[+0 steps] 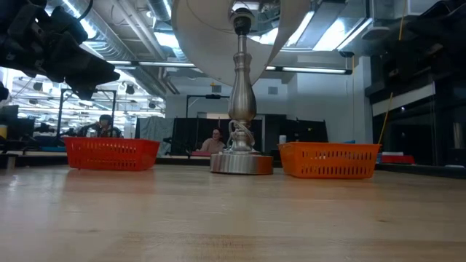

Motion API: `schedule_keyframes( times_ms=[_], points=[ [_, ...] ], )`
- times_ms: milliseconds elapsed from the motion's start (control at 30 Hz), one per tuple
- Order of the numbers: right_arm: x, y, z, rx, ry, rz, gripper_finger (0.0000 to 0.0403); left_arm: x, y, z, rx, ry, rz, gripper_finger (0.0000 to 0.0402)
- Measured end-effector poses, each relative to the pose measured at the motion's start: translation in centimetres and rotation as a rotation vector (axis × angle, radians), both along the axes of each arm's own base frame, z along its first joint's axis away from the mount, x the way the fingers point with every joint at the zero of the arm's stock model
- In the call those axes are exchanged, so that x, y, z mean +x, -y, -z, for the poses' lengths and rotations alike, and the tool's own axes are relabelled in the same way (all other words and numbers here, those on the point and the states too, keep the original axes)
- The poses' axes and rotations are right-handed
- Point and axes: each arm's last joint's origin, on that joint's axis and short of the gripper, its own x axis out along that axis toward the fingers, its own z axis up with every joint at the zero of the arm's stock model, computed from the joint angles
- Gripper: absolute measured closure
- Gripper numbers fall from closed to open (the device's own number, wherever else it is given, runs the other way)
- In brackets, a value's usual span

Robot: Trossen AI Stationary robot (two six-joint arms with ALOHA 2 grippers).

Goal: Pick & Place School Supplies
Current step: Return to Home Position

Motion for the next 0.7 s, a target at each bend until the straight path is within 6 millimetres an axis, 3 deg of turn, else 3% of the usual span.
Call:
schedule_keyframes(
  times_ms=[700],
  points=[
    [0.0,0.0,0.0,0.0,0.0,0.0,0.0211,0.0,0.0,0.0,0.0,0.0,0.0,0.0296]
  ],
)
